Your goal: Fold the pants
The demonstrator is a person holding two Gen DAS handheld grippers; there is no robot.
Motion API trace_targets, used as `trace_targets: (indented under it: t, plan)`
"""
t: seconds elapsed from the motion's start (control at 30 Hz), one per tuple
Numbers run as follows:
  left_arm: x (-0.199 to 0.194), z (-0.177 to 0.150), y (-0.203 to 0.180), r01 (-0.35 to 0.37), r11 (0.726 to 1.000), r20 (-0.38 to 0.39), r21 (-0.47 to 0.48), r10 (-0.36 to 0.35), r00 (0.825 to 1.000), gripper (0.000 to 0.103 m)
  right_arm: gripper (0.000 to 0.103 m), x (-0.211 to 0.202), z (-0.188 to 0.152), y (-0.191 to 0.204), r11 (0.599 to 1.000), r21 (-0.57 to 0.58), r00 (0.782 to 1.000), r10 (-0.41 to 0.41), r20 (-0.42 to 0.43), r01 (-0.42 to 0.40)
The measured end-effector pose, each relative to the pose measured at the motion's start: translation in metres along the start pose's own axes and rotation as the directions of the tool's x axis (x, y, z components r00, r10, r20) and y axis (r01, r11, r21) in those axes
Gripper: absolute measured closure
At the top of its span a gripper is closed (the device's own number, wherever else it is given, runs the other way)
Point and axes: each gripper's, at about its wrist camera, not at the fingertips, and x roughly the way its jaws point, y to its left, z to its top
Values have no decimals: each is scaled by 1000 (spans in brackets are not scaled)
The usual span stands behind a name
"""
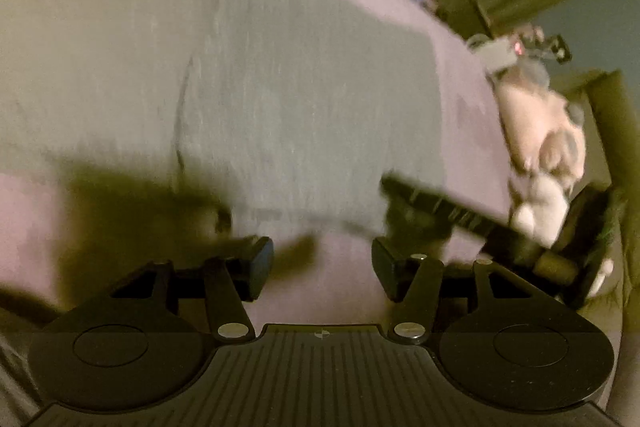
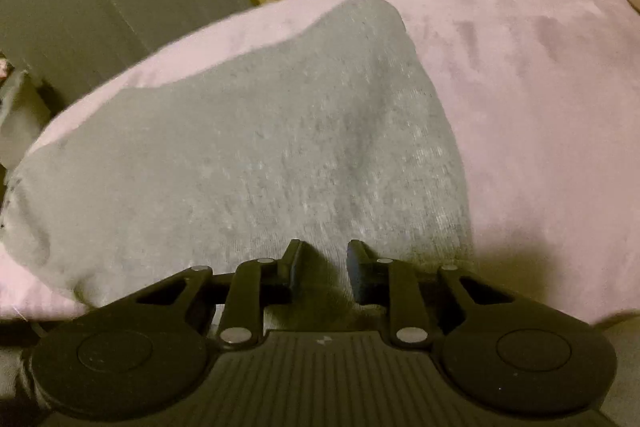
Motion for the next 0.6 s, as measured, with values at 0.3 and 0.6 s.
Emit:
trace_targets:
  t: [0.3,0.6]
  plan:
    - [8,6,18,7,998,76,-62,-2,997,37,47,-21,-7,-4,997,29,996,64,57,-65]
    - [6,9,5,-106,994,140,17,103,985,97,47,-9,-13,-3,996,63,997,62,50,-65]
